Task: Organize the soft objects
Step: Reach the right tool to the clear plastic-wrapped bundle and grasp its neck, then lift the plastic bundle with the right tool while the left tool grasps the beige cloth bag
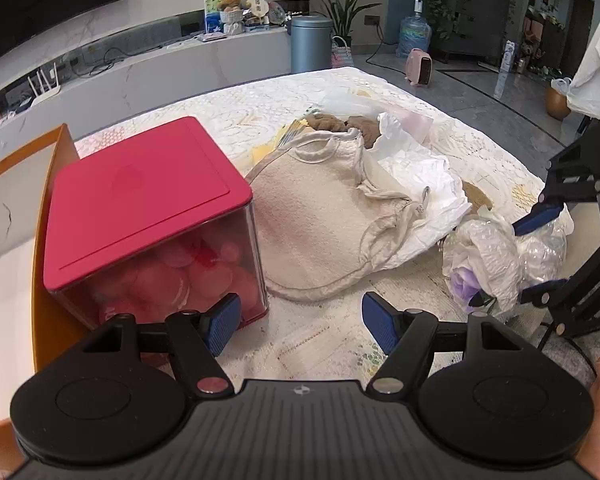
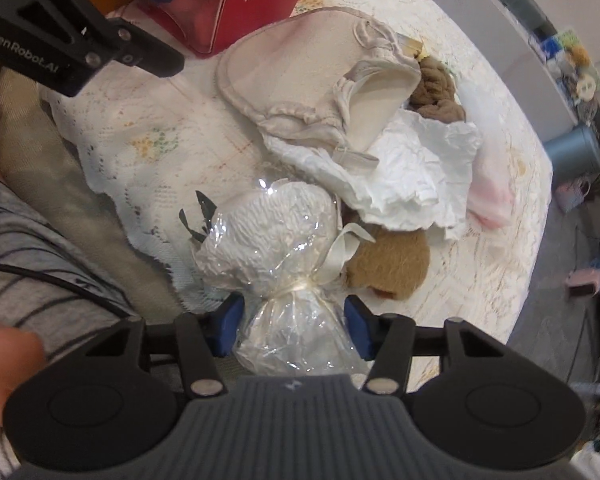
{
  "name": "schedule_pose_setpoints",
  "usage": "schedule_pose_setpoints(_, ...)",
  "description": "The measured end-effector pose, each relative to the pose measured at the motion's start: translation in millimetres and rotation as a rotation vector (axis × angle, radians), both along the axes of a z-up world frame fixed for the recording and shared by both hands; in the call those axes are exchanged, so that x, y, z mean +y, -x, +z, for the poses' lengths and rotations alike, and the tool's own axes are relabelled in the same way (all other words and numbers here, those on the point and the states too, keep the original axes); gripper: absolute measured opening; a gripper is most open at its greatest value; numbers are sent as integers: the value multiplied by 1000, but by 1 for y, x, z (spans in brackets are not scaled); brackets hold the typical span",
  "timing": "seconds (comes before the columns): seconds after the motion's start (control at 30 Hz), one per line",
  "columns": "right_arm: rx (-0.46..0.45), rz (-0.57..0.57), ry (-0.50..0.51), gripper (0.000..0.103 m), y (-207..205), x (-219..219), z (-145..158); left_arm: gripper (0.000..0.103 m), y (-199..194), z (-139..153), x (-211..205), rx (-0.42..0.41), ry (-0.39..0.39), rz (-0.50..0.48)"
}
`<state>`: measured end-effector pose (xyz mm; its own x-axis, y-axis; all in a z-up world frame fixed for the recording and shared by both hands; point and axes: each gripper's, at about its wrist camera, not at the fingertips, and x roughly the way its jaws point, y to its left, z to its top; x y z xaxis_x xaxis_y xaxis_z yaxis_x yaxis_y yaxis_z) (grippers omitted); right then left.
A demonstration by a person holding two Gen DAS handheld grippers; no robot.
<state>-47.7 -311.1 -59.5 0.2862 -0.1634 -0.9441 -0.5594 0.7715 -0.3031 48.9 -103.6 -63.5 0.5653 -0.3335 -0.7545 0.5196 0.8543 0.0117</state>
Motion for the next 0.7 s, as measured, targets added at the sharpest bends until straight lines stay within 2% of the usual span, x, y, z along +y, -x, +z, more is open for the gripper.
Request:
schedule_pose_setpoints(0.13,6,-2,34,57,-7,7,-19,82,1,1,4,1,6,5)
schedule_pose_setpoints(0.23,9,-7,36,63,-13,12,-34,82,0,2,8,1,13,16)
schedule_pose_setpoints(0.4,-3,-40,-55,66,-25,11,-32,82,-7,0,14,46,34,40)
schedule_pose_setpoints(0.5,8,-57,-102,51,-25,8,-29,82,-6,-1,13,43,30,36)
schedule_pose_setpoints(0.6,-13,-57,-67,51,-16,11,-22,82,-3,1,13,32,30,30)
schedule_pose_setpoints(0.7,-48,-120,-122,51,-3,5,-2,82,-1,2,12,23,27,25)
